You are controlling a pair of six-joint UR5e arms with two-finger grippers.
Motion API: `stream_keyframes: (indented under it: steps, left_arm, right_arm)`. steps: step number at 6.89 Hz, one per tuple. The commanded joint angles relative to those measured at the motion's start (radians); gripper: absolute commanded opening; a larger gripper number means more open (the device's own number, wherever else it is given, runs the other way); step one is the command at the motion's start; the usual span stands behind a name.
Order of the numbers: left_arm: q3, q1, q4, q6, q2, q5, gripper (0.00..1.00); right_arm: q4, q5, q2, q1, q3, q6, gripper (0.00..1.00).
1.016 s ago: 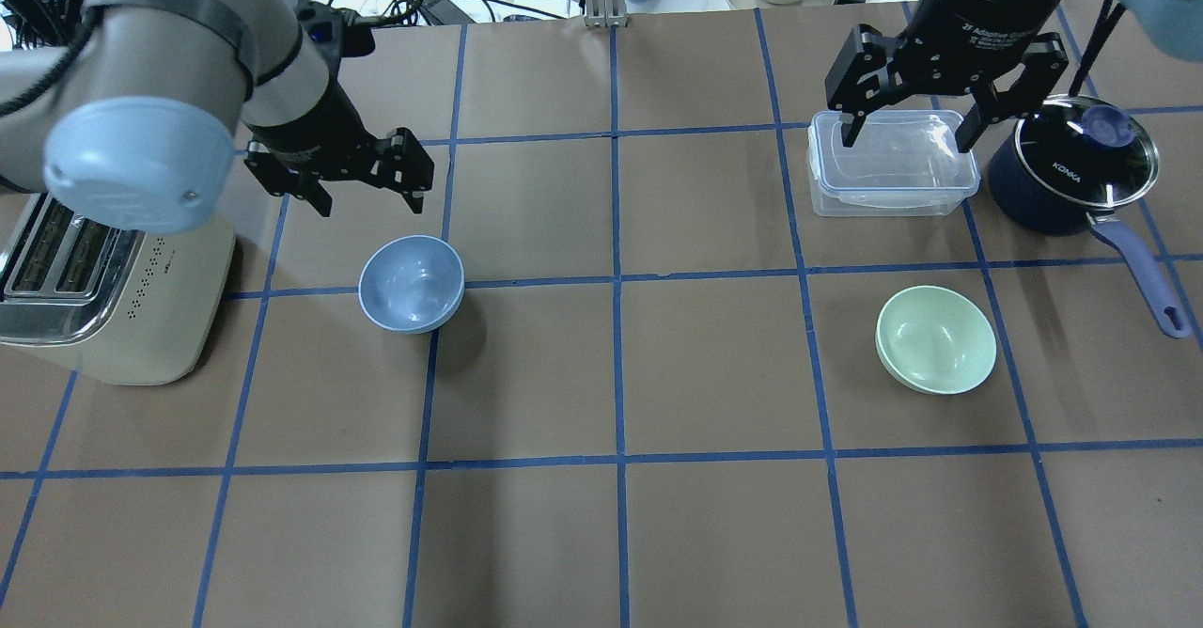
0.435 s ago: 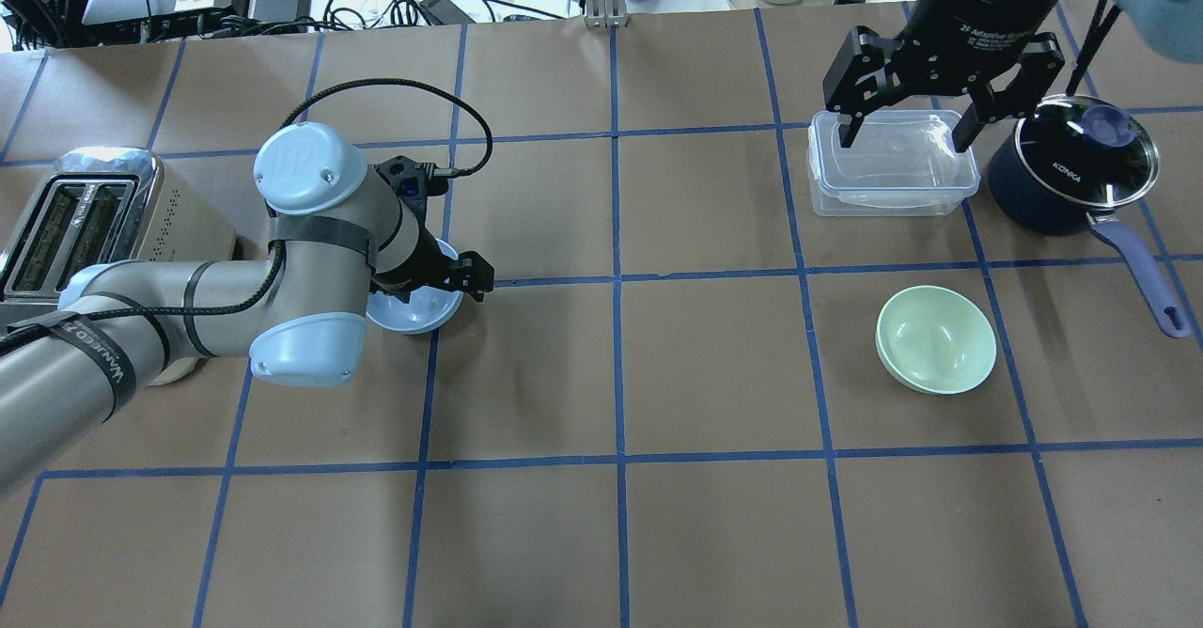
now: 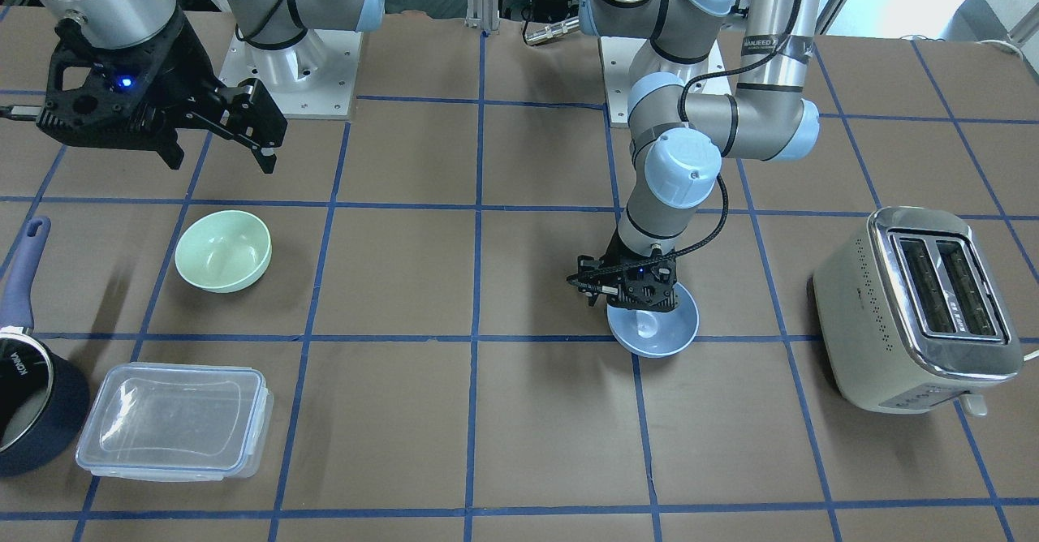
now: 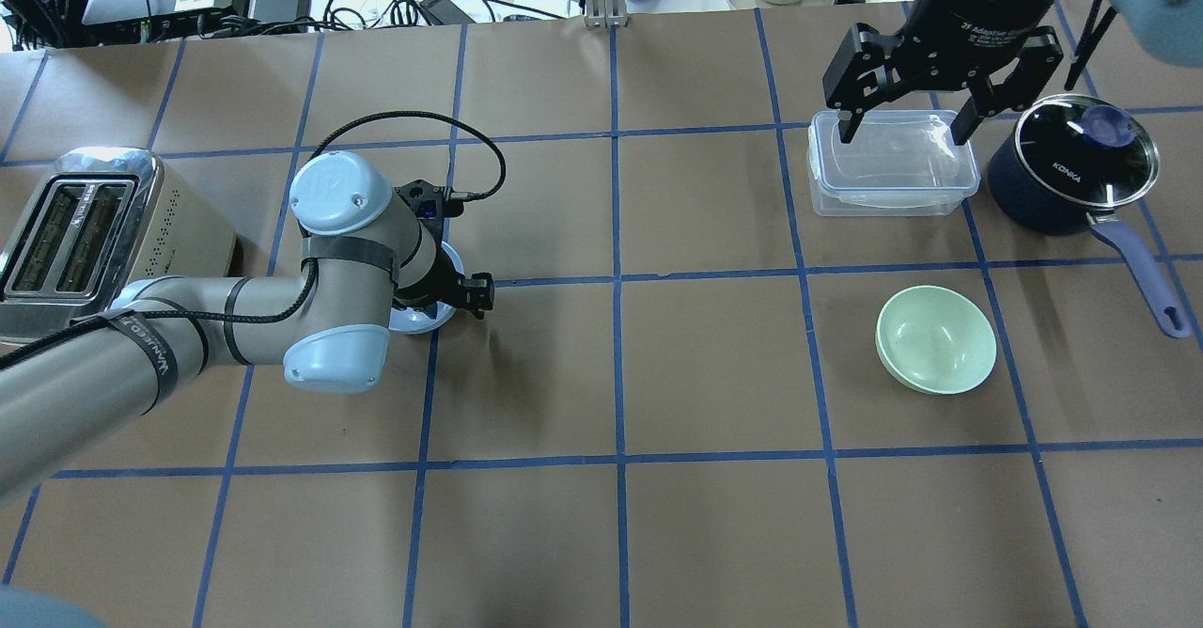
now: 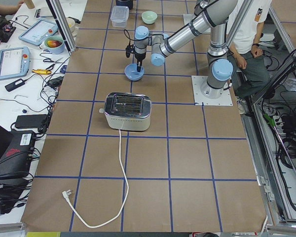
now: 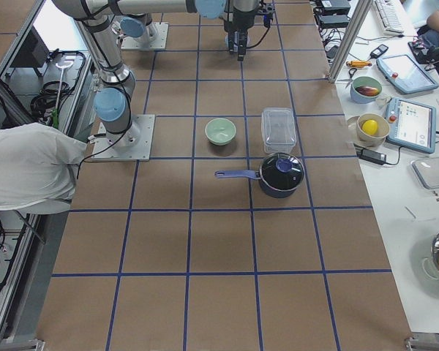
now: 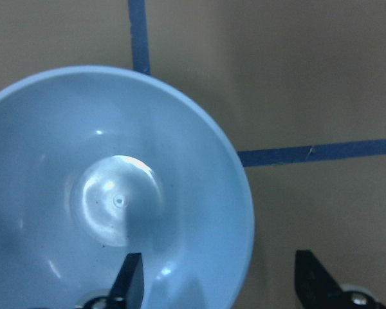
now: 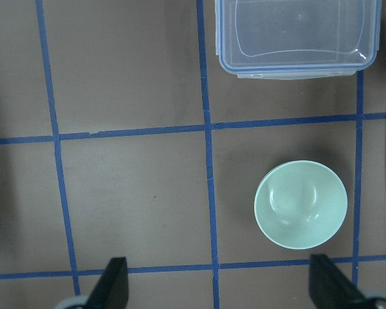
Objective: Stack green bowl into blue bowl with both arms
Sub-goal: 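Slide the light blue bowl with the left gripper toward the table center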
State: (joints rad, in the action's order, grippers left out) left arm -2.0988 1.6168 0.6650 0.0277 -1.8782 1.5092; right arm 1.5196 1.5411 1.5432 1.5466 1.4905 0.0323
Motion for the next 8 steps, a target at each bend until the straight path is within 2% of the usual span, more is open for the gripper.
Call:
stream_keyframes:
  steps: [1,3,4,5,6,8]
  left_arm:
    - [0.055,0.032,0.005,-0.003,-0.015,0.022,0.0]
    - [0.17,0.111,0.138,-0.055,-0.019,0.086,0.0]
    - [0.222,0.185,0.165,-0.189,-0.042,0.074,0.0]
    - [0.238,0.299,0.147,-0.339,-0.068,0.074,0.0]
    - [0.305,0.381,0.14,-0.436,-0.108,0.072,0.0]
    - [0.405,0.434,0.15,-0.511,-0.186,0.08,0.0]
  right_arm:
    - [0.011,0.002,0.002,0.0,0.026,-0.003,1.0]
    - [0.011,0.002,-0.001,-0.002,0.034,-0.015,1.0]
    - [0.011,0.014,-0.006,-0.017,0.036,-0.141,1.0]
    - [0.007,0.016,-0.009,-0.041,0.048,-0.19,1.0]
    - [0.019,0.011,-0.009,-0.113,0.109,-0.218,1.0]
    - [0.164,0.016,-0.006,-0.202,0.257,-0.328,1.0]
